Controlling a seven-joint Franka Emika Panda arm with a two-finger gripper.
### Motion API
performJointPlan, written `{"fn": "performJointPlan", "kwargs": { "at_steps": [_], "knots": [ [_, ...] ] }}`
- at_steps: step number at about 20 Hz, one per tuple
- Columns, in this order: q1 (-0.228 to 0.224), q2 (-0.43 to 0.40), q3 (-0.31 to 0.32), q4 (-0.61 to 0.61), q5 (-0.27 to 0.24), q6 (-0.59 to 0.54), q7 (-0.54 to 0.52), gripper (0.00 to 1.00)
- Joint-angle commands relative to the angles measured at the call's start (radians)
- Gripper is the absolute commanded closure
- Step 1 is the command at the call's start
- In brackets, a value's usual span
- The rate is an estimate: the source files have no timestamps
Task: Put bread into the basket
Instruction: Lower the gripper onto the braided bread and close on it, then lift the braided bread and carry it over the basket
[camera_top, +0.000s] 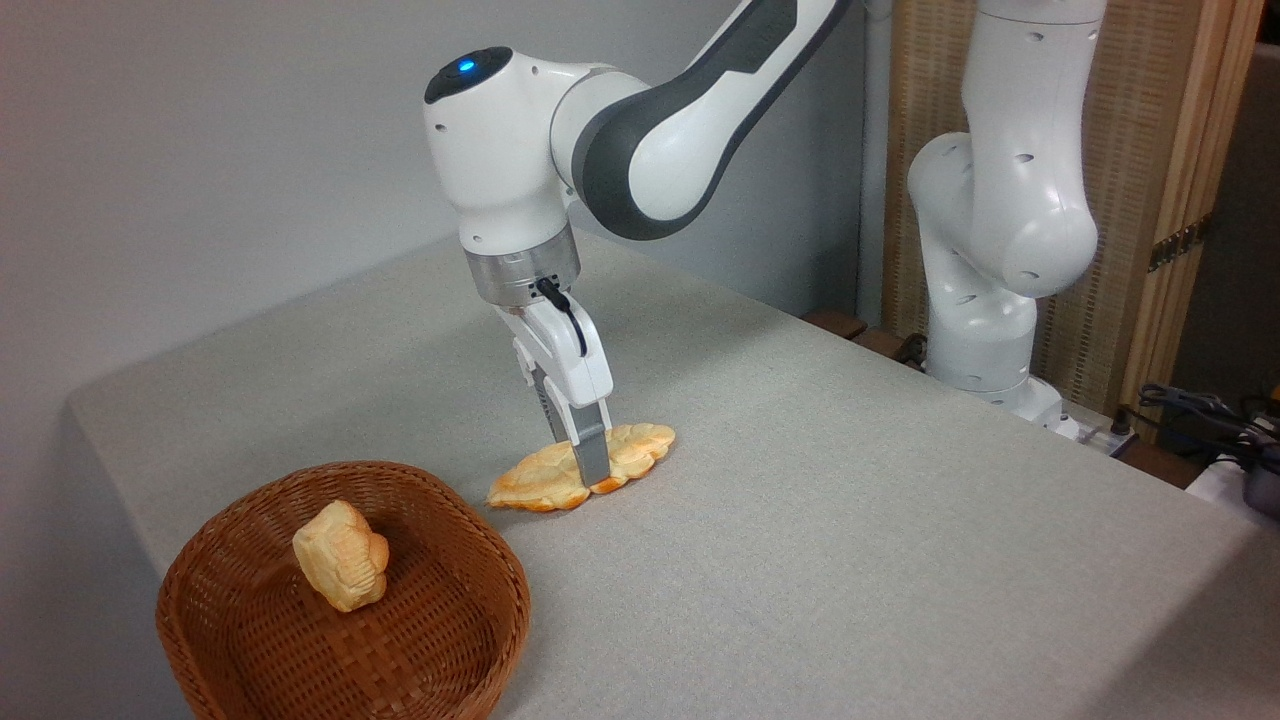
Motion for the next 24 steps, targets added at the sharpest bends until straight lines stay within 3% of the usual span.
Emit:
{"fn": "performJointPlan", "kwargs": {
  "at_steps": [1, 4, 9, 12, 13, 17, 19, 20, 21, 22, 24],
  "knots": [
    [-0.006, -0.021, 0.004, 0.025, 0.011, -0.032, 0.013, 0.63],
    [-0.006, -0.034, 0.002, 0.072, 0.011, -0.086, 0.021, 0.63],
    [0.002, -0.037, 0.016, 0.167, -0.007, -0.064, 0.018, 0.63],
    [0.013, -0.029, 0.028, 0.181, -0.013, 0.049, 0.013, 0.62],
    [0.014, -0.026, 0.046, 0.181, -0.029, 0.092, 0.013, 0.56],
    [0.028, 0.020, 0.059, 0.197, -0.119, 0.294, 0.006, 0.54],
    [0.030, 0.041, 0.062, 0.197, -0.136, 0.383, 0.003, 0.50],
    [0.031, 0.052, 0.063, 0.197, -0.150, 0.428, -0.002, 0.37],
    [0.031, 0.061, 0.066, 0.195, -0.160, 0.474, -0.005, 0.15],
    [0.031, 0.068, 0.077, 0.195, -0.167, 0.500, -0.011, 0.04],
    [0.031, 0.071, 0.086, 0.195, -0.168, 0.520, -0.016, 0.00]
  ]
}}
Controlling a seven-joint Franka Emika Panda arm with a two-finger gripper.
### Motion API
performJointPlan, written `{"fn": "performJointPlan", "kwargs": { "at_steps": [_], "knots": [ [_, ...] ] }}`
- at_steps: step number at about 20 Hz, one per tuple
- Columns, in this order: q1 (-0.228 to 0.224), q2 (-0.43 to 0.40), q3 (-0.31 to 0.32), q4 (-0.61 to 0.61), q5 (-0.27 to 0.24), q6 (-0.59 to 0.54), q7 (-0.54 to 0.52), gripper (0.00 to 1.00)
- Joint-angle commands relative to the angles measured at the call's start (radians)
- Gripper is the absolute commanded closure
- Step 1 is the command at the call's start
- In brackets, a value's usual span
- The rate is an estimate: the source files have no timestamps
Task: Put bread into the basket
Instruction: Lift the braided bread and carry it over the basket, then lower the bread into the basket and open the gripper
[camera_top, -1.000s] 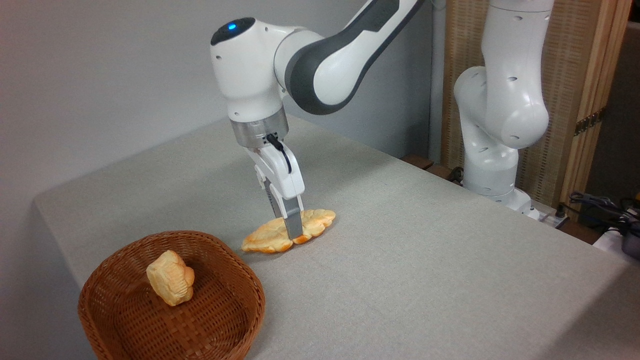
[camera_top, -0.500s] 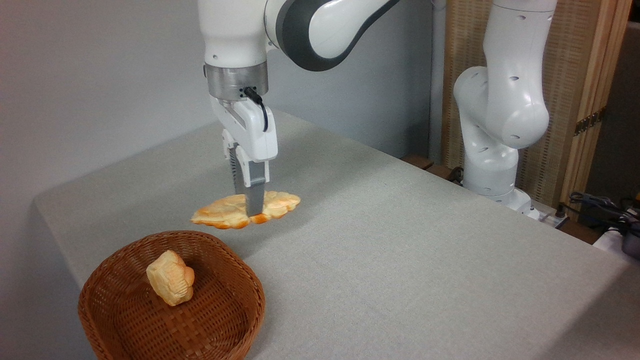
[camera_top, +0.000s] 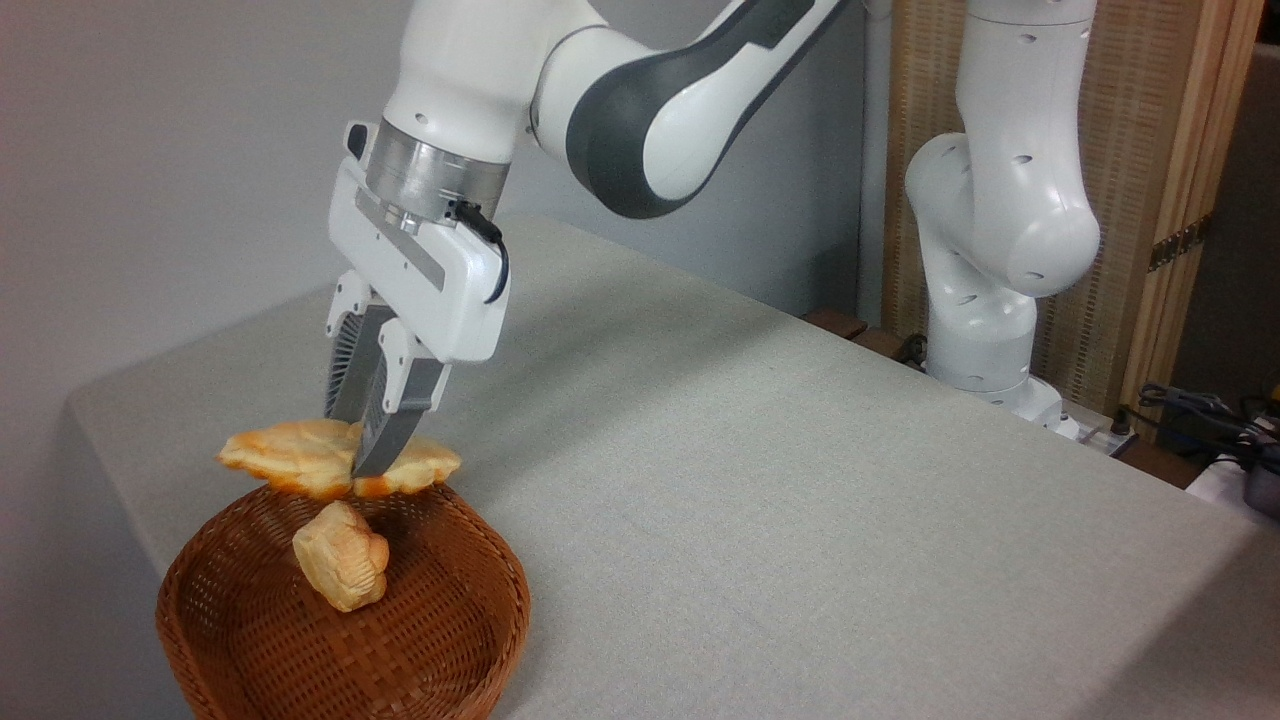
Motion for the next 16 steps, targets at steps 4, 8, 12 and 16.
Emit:
{"fn": "performJointPlan", "kwargs": {
  "at_steps": [4, 8, 12, 16],
  "knots": [
    [-0.002, 0.030, 0.021, 0.017, -0.026, 0.079, -0.013, 0.00],
    [-0.004, 0.034, 0.019, 0.017, -0.024, 0.079, -0.013, 0.00],
    [-0.004, 0.034, 0.021, 0.017, -0.026, 0.079, -0.013, 0.00],
    [-0.006, 0.034, 0.018, 0.019, -0.024, 0.069, -0.016, 0.00]
  ]
}}
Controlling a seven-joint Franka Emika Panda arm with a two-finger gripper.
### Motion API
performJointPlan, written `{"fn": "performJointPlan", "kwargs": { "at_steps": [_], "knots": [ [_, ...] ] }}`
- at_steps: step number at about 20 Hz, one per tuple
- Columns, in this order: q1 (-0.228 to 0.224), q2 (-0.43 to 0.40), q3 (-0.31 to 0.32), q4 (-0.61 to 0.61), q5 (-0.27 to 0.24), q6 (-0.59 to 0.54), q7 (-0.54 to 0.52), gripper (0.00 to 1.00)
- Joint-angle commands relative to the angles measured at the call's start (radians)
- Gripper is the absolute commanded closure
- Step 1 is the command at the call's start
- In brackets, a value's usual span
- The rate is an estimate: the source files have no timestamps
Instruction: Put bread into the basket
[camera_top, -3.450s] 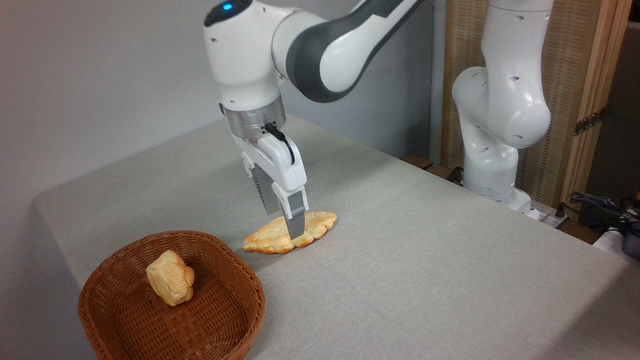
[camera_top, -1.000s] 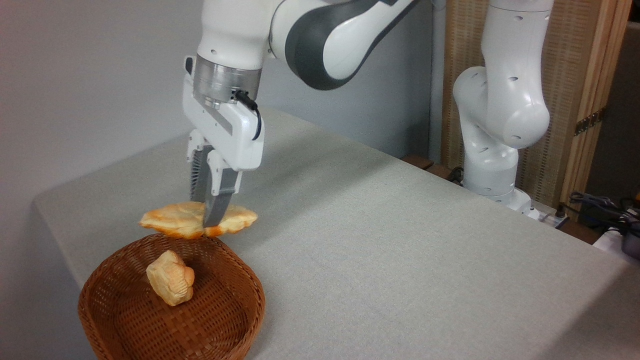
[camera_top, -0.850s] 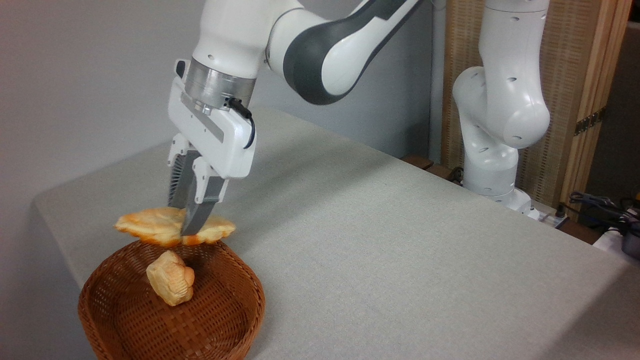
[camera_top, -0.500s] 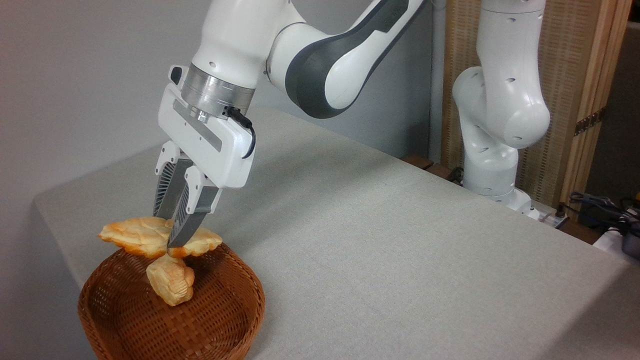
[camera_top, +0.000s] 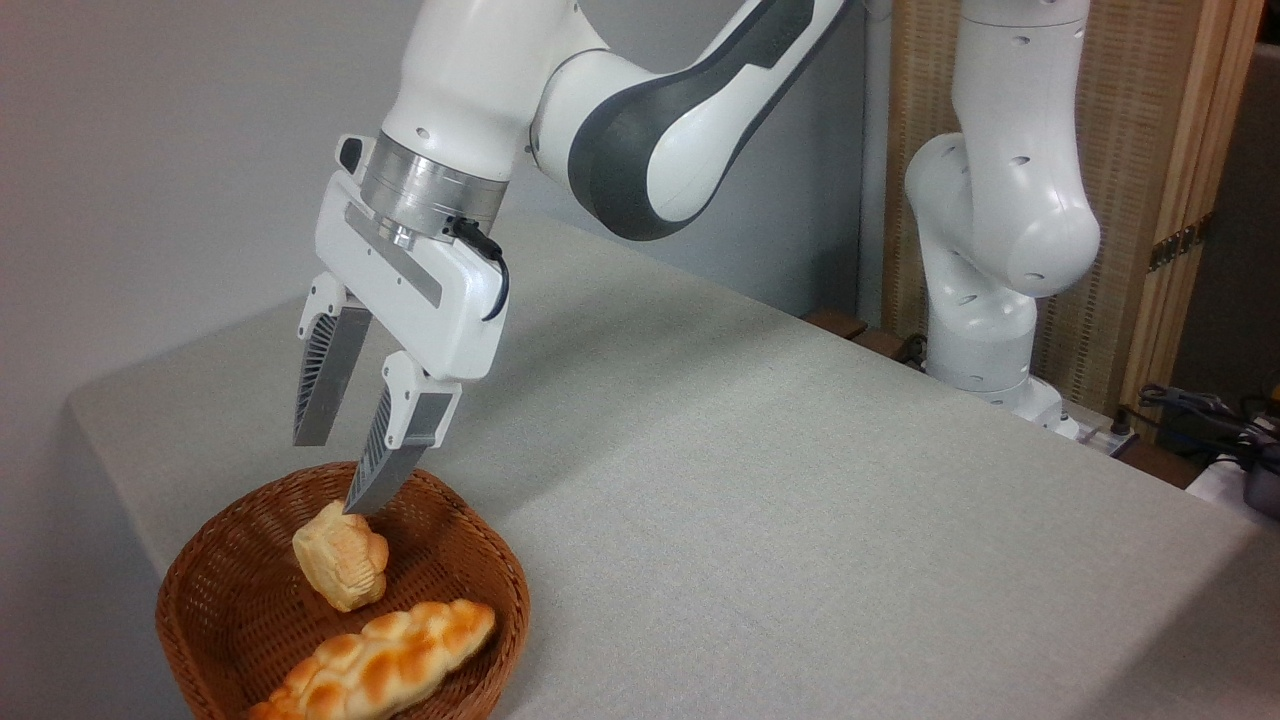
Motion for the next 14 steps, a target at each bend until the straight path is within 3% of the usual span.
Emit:
{"fn": "performJointPlan", "kwargs": {
  "at_steps": [1, 6, 10, 14],
  "knots": [
    [-0.008, 0.003, 0.001, 0.013, -0.018, -0.019, -0.024, 0.00],
    [-0.008, -0.019, -0.004, 0.067, 0.002, -0.279, -0.042, 0.00],
    [-0.008, -0.019, -0.004, 0.166, 0.073, -0.552, -0.044, 0.00],
    [-0.008, -0.020, 0.001, 0.229, 0.084, -0.738, -0.044, 0.00]
  ]
}}
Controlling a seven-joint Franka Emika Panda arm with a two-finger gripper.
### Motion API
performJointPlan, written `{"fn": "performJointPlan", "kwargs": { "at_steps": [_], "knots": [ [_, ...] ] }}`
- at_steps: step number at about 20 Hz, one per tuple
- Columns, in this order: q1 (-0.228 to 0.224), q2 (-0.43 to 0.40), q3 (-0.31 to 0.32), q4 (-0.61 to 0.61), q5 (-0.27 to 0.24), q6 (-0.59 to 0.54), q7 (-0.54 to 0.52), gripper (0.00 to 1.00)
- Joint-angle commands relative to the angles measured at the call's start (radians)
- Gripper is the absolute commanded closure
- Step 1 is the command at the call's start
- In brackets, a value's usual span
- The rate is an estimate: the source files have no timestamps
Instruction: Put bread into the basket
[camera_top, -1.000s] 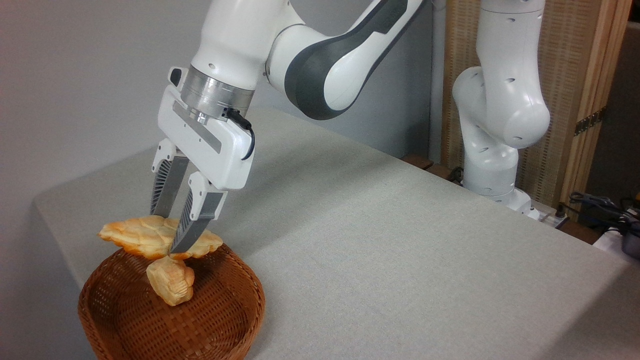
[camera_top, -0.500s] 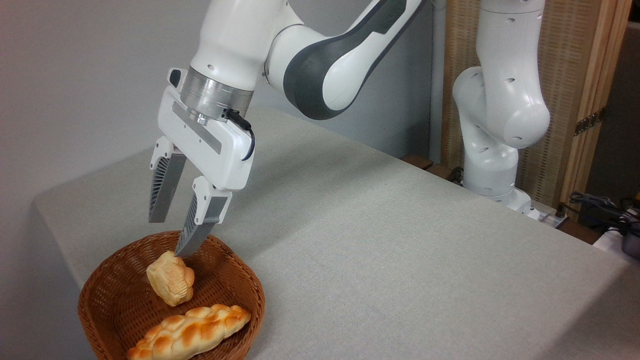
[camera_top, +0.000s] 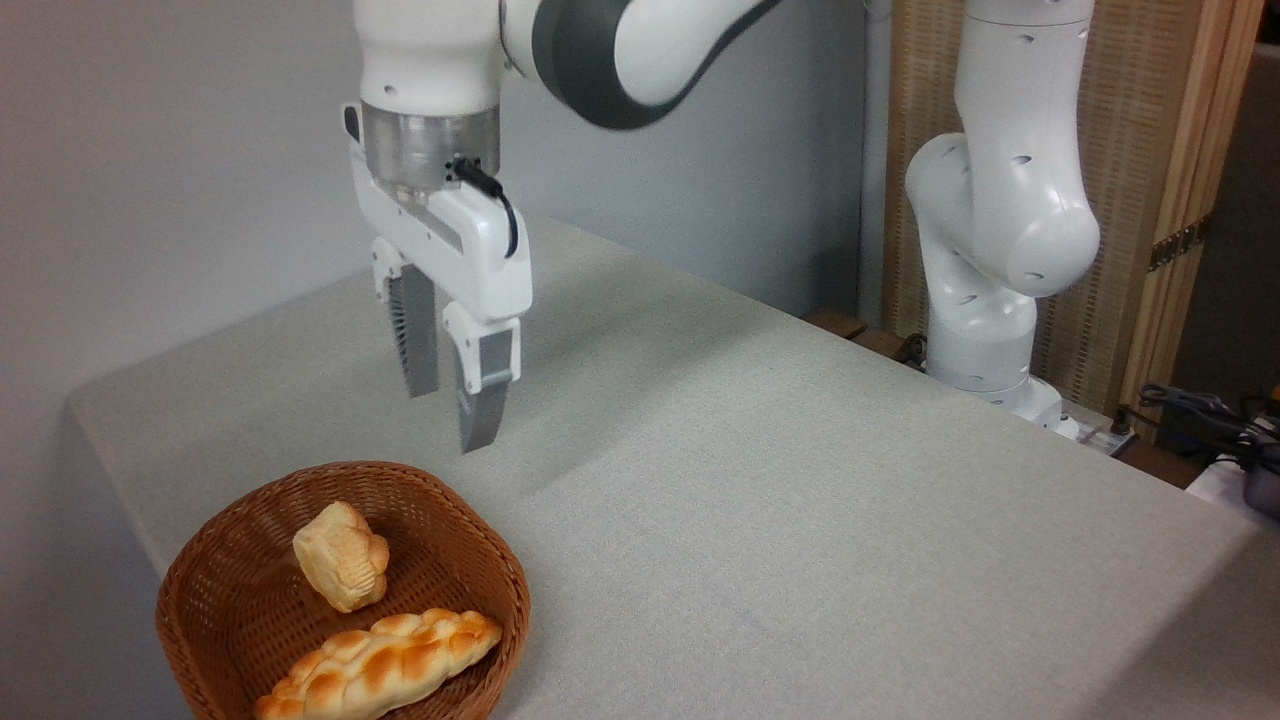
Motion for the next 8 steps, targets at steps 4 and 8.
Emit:
{"fn": "performJointPlan", "kwargs": {
  "at_steps": [4, 8],
  "knots": [
    [-0.002, -0.005, 0.011, 0.082, 0.092, -0.211, -0.033, 0.00],
    [-0.001, -0.004, 0.011, 0.082, 0.077, -0.203, -0.065, 0.00]
  ]
}}
